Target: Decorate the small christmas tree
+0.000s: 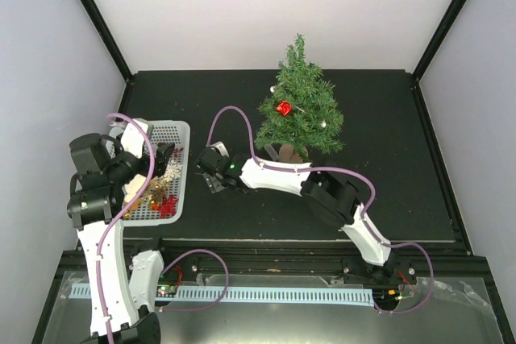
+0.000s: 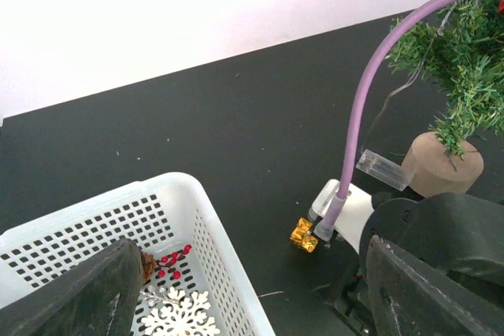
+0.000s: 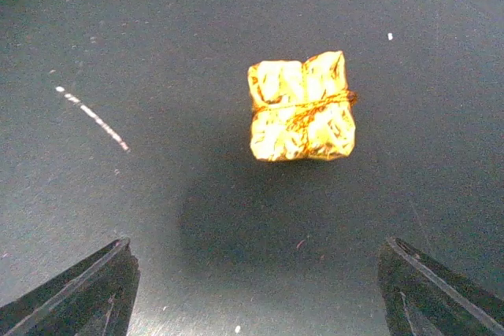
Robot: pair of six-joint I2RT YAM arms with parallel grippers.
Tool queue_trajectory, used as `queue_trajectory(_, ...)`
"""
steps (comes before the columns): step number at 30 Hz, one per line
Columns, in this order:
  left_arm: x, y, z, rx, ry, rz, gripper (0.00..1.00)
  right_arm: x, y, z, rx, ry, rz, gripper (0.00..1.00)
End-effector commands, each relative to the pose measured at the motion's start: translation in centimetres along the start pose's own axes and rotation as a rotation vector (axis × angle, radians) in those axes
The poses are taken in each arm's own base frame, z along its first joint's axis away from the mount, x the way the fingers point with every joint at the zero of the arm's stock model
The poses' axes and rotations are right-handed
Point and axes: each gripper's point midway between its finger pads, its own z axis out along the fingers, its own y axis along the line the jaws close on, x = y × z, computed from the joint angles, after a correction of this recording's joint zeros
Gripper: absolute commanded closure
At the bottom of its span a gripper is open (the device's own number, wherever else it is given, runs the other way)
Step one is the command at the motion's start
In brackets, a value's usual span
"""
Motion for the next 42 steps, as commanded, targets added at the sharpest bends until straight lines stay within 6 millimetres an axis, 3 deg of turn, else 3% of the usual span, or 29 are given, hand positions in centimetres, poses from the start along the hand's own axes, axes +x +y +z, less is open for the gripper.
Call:
queue_trajectory(1,-0.5,-0.2,-0.1,0.014,-0.031,-0.001,0.21,-2.8,-0.6,0.5,0.029,-0.086,0.020,0.18)
queue_trajectory(9,-0.3,-0.5,-0.1,0.030,-0.036,0.000,0.21,-3.6,-1.5,3.2,0.024,-0.088,0.044,0.18)
queue_trajectory(15,-0.2,-0.5,0.1,0.044,-0.035,-0.001,0.21,-4.2,-1.1,4.6,0.015,-0.084,0.035,0.21)
queue_trajectory(23,-0.2,-0.5,0.3,0.056,-0.034,-0.006,0.21,-4.1,-0.9,4.3,-0.005,-0.066,0.041,0.50)
queue_trajectory(29,0.0,-0.6,0.3,0.058,-0.033,-0.007,0.20,-2.9,-2.1,3.3,0.019,-0.051,0.051,0.63)
queue_trajectory(35,0.0,-0.7,0.0,0.053,-0.035,-0.003,0.18,-3.1,-3.0,1.0,0.021,-0.074,0.055,0.64)
queue_trajectory(40,0.0,-0.8,-0.1,0.050,-0.034,0.002,0.18,-3.8,-2.9,-3.2,-0.035,-0.101,0.048,0.64)
queue_trajectory(42,0.0,-0.8,-0.2,0.049,-0.036,0.004,0.17,-4.3,-2.7,-5.7,-0.068,-0.125,0.034,0.64)
